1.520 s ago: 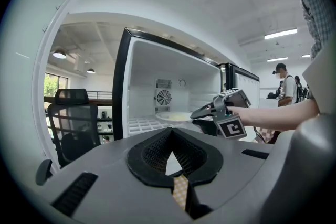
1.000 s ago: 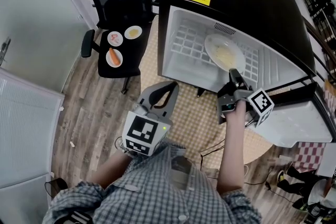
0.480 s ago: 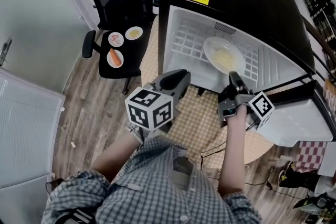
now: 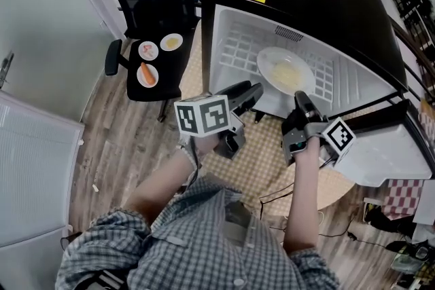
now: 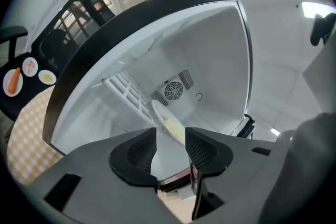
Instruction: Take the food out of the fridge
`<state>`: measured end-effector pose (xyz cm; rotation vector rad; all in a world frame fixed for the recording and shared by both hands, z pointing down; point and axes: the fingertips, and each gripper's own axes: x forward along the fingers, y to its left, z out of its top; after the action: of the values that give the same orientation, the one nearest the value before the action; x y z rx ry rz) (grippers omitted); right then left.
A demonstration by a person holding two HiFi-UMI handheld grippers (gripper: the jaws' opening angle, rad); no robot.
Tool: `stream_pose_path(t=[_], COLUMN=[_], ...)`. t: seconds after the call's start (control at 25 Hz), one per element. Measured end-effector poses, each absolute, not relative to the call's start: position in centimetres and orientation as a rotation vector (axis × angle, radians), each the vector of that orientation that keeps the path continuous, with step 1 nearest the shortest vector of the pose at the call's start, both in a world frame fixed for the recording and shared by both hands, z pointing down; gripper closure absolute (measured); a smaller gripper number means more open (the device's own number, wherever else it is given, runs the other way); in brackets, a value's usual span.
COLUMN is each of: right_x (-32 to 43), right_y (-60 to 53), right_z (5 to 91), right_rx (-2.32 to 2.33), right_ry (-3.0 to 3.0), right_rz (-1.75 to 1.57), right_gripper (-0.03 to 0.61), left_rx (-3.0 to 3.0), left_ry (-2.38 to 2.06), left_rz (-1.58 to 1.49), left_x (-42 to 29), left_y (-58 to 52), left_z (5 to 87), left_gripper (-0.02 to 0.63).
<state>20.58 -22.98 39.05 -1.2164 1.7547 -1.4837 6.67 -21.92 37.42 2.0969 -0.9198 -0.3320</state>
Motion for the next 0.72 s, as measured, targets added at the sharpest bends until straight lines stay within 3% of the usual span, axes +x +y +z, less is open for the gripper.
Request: stream_pose_path(t=[0.52,0.64,0.72], right_x=[19.3,19.1,18.9], right_y=[-21.6,-21.4,-21.3], right_z=[39.6,39.7,39.7], right_rx=[-1.132,-1.148,-1.163], right_ry=[1.822,1.85,1.862], right_rz=[-1.523,-1.512,-1.51], right_gripper=[0.557,0.56,0.561], left_rx=[1.943,1.93,1.911], left_ry=[-0.946,-0.962,-0.955], left_rz=[-0.442,-0.427,-0.437], left_x=[6.4,6.1,5.8], left_y=[-25.2,-25.3,-25.2], left_z=[38.5,38.9,39.0], left_gripper=[0.45,0.558,0.563])
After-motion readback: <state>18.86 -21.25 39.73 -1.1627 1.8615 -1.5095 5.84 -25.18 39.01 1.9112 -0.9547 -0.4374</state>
